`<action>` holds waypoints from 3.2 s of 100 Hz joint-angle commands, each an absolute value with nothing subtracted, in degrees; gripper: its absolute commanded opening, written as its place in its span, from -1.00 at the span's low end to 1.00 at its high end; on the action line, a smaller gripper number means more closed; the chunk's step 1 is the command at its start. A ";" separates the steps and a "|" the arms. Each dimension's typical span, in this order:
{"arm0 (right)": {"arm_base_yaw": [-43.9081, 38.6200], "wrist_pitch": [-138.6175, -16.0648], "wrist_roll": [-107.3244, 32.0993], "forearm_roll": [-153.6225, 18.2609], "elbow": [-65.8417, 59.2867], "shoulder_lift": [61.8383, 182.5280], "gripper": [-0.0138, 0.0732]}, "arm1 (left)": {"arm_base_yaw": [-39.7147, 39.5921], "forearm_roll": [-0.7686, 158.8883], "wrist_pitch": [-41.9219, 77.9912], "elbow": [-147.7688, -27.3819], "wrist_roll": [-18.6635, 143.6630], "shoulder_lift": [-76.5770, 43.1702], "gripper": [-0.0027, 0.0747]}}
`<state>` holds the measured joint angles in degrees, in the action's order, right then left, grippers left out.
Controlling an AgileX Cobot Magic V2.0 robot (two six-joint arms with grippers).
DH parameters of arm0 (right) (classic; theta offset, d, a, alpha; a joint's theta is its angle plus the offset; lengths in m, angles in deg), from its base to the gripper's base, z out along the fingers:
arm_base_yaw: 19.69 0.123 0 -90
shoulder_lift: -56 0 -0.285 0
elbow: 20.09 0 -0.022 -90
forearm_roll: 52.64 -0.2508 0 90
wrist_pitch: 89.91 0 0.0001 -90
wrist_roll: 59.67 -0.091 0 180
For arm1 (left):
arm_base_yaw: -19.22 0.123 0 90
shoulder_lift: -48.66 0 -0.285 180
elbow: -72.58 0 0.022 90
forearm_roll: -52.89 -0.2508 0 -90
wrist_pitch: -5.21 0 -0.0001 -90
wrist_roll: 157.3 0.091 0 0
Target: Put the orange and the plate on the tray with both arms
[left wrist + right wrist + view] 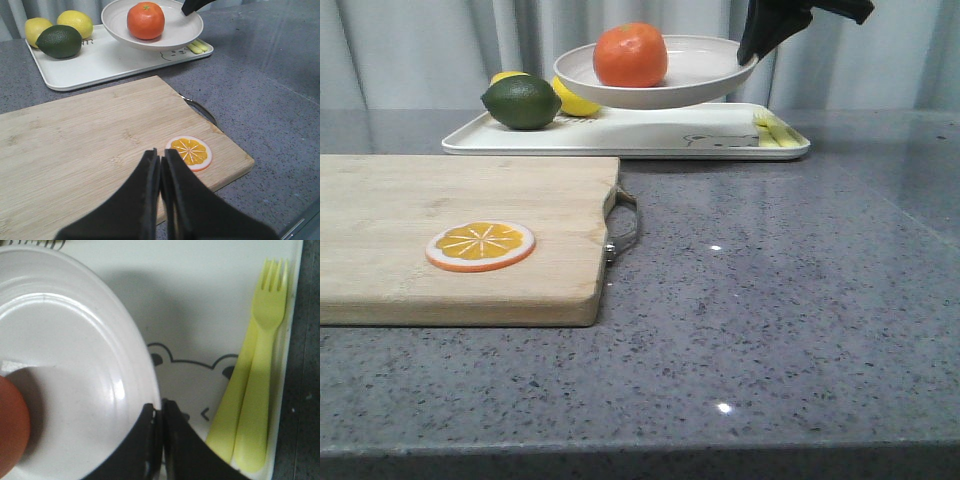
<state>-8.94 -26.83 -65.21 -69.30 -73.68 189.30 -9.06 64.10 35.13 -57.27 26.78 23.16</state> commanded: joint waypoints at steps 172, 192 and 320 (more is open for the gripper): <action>-12.54 -32.65 -65.88 -73.67 -84.59 195.86 -0.33 | -8.91 64.57 30.77 -58.74 26.54 22.67 -0.98; -12.54 -29.13 -65.59 -70.30 -84.59 194.36 -0.34 | -8.91 64.57 30.77 -58.74 26.54 22.67 -0.98; -8.58 -13.25 -64.69 -63.41 -76.00 168.42 -0.84 | -8.91 64.79 30.77 -58.74 26.54 22.67 -0.98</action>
